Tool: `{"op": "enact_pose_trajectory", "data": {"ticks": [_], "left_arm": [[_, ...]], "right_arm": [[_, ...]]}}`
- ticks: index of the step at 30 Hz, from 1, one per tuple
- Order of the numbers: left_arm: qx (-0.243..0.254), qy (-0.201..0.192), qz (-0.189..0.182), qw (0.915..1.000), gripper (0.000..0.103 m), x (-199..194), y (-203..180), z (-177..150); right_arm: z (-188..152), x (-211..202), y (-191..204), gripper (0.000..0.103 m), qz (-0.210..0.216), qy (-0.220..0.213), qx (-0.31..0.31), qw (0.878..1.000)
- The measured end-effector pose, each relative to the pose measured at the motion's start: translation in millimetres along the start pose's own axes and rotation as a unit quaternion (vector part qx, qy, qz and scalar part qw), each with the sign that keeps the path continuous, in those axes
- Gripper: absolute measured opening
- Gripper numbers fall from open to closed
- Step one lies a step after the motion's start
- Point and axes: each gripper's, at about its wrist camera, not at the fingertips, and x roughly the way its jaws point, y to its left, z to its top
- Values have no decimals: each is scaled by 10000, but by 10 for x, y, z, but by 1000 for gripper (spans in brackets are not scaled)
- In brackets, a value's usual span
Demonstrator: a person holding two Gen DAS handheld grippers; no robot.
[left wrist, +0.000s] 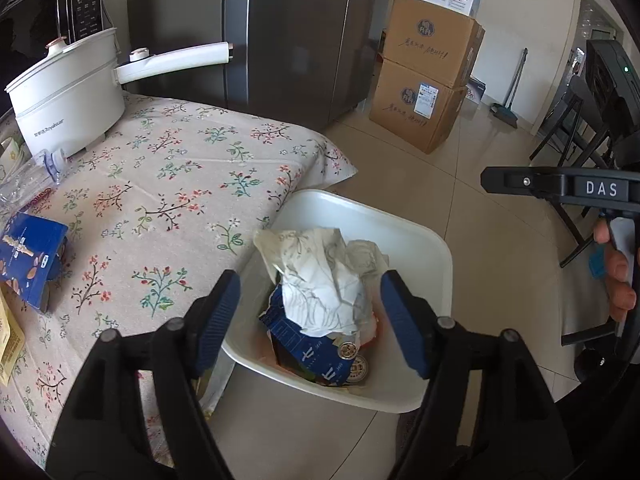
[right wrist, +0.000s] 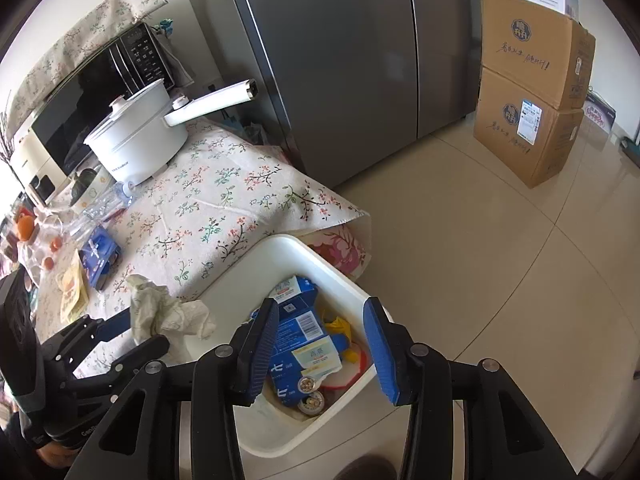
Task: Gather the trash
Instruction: 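Release the tissue into the bin with the left tool while the right tool drops the paper, then move both open tools back toward the blue almond box on the table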
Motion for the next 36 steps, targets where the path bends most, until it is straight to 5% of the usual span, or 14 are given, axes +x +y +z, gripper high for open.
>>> {"op": "enact_pose_trajectory", "data": {"ticks": [13,24,36], "left_arm": [[-127,308,627,9975,85,-189,370,-139],[-682,120,1087,9917,98,-552,891,-253],[-1453,-79,1363,9799,100,-941,1451,-312]], "right_arm": [[20,27,85,66,21,30,-49,10000],[79,21,288,78,108,-71,-89,9999],[206,116,910,83,300,-152,-487,9982]]}}
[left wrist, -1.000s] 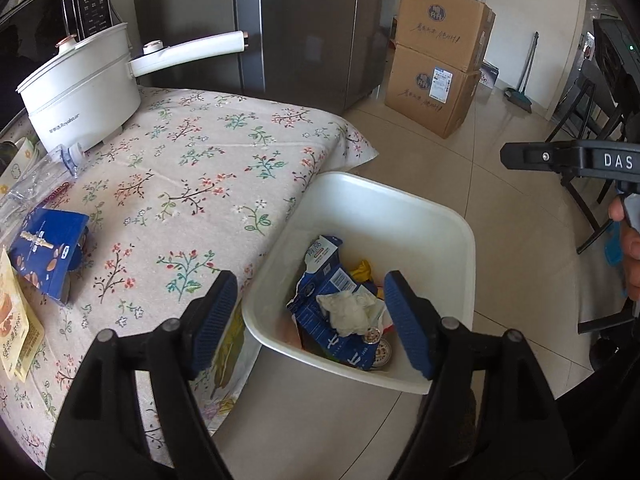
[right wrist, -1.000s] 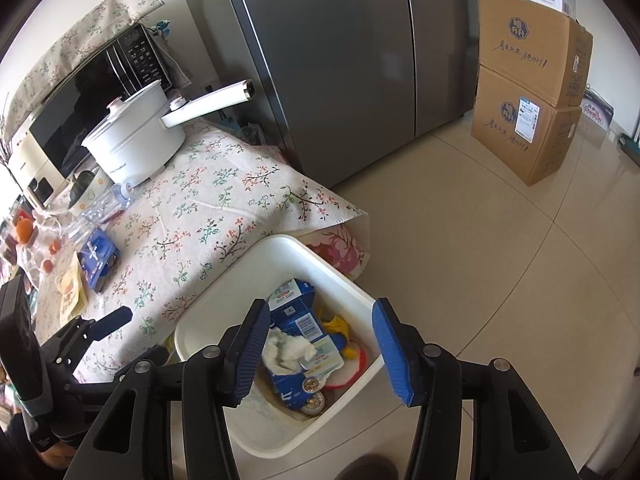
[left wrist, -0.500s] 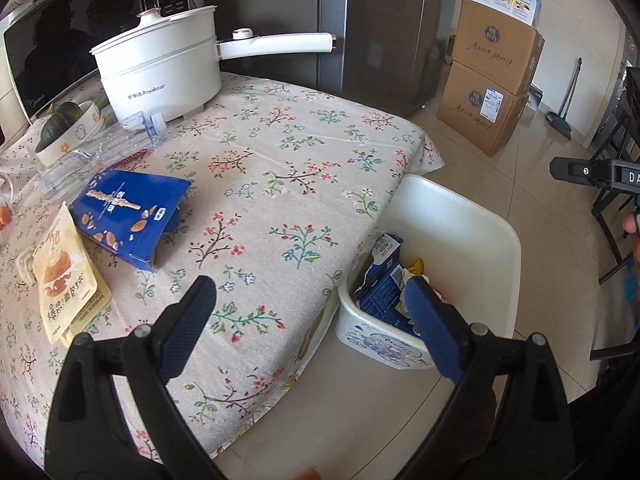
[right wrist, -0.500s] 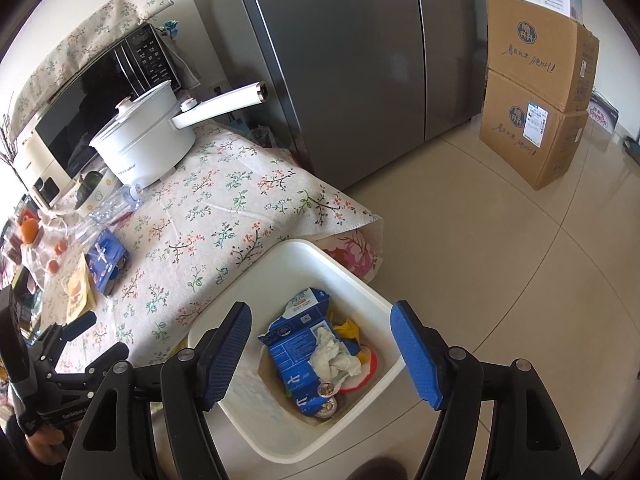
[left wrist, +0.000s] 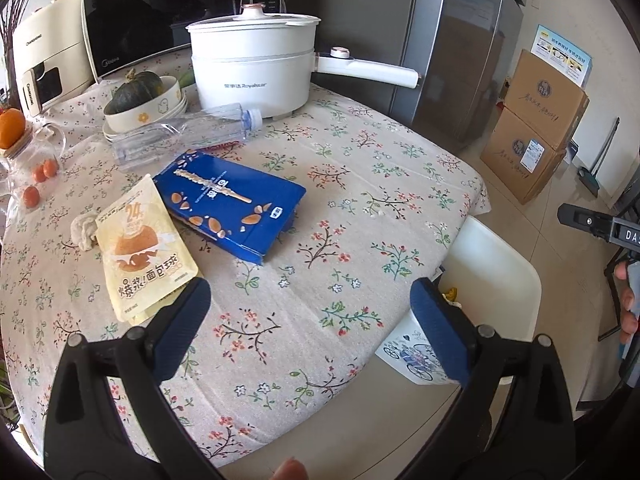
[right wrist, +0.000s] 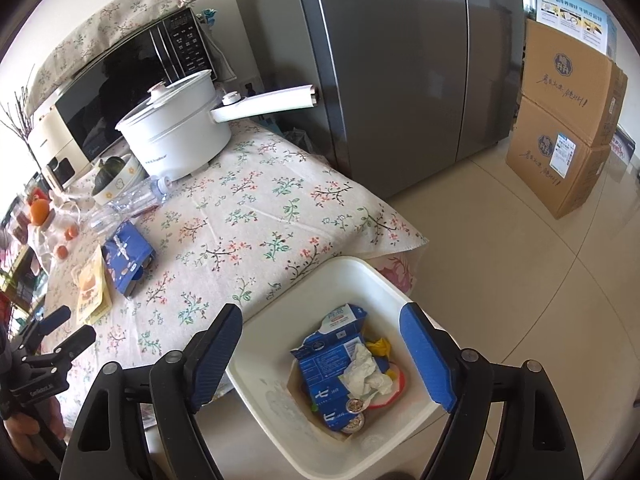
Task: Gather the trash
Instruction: 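Move both open tools back toward the blue almond box on the table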
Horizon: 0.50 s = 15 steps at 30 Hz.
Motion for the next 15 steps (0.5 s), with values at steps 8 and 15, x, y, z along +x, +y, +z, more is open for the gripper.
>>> {"op": "enact_pose_trajectory", "data": {"ticks": [8,15], "left_arm": [[-498,-93,130,9986,100,-123,426,76],[-851,-152,413,9954,100,-228,898,190]], "right_arm": [[144,98,453,84,255,-59,-178,9995],[208,252,833,84,325,-29,-395,9987]]}}
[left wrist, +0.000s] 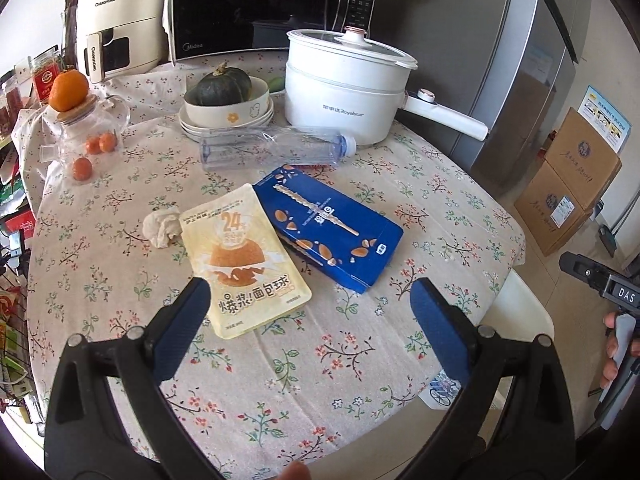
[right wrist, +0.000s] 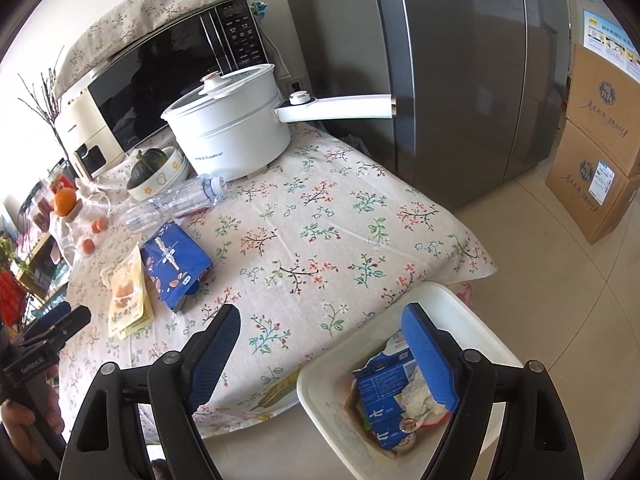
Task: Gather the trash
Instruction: 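Move both open tools back toward the blue almond box on the table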
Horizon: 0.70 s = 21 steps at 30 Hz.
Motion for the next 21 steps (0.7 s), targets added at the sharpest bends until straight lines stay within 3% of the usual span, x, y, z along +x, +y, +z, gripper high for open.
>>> {"op": "enact_pose_trajectory", "data": {"ticks": [9,21], "left_arm": [[-671,409,201,9967,100,268,559,81],[-1167,908,760,9861,102,928,514,72]], "right_arm": [[102,258,371,85,64,96,-235,9997],[204,706,686,85,84,357,-300,9989]]}}
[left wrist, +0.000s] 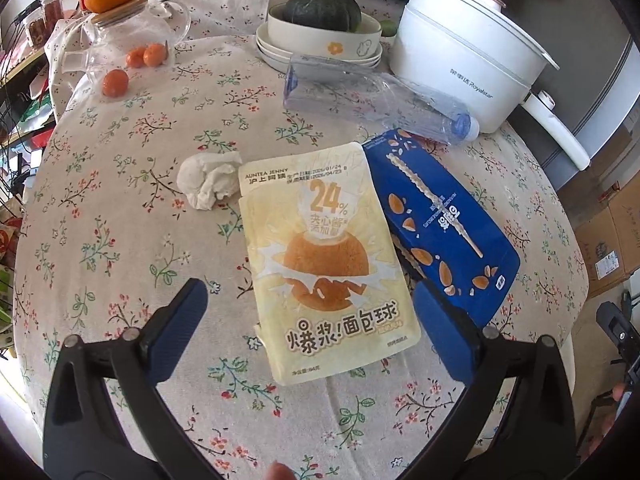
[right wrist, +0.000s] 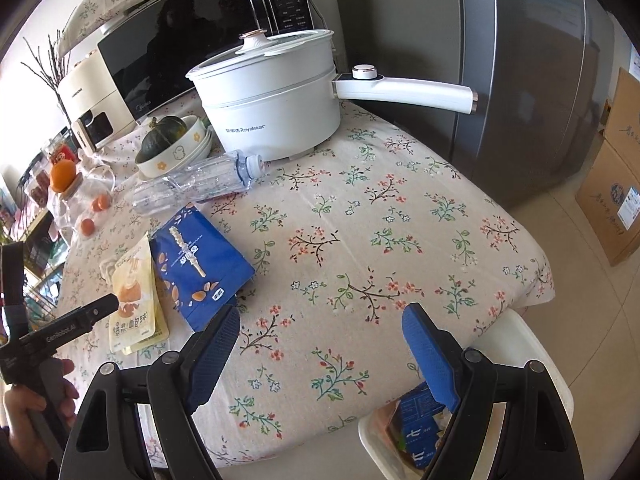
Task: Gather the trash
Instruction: 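Move both open tools back toward the blue almond box on the table, then grasp the long orange-and-white snack stick wrapper with the left tool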
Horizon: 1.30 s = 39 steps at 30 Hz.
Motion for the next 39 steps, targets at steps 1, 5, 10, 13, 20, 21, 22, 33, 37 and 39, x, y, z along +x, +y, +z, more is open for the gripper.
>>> {"op": "enact_pose_trajectory", "data": {"ticks": [1,5,10,13,20,21,22,33,37,39], "left_arm": [[-9,35,4,10000,102,48,-30,9],[0,160,92,9998,102,213,-150,18],[30,298,385,9988,102,383,-207,13],[-49,391,386,9985,102,458,-153,1],[16,255,109,9996,88,337,-83,-35],[-5,260,35,9997,85,311,-58,-40],[-30,279,-42,9996,82,293,-38,-45],[-99,400,-631,9972,13,30,214,-77],[40,187,-623,9979,13,-129,304,-33],[55,139,-628,9979,13,-188,357,-29]], "right_arm": [[14,39,16,85,1,27,-3,10000],[56,158,46,85,-18,106,-24,9999],[90,274,65,85,-63,192,-83,9998],[97,320,78,85,-97,233,-135,9996],[106,377,136,85,-122,285,-235,9992],[109,385,149,85,-107,289,-230,9993],[116,397,167,85,-89,297,-226,9993],[69,684,467,85,473,580,63,9972],[34,818,610,85,693,732,201,9947],[20,885,689,85,775,785,247,9936]]}}
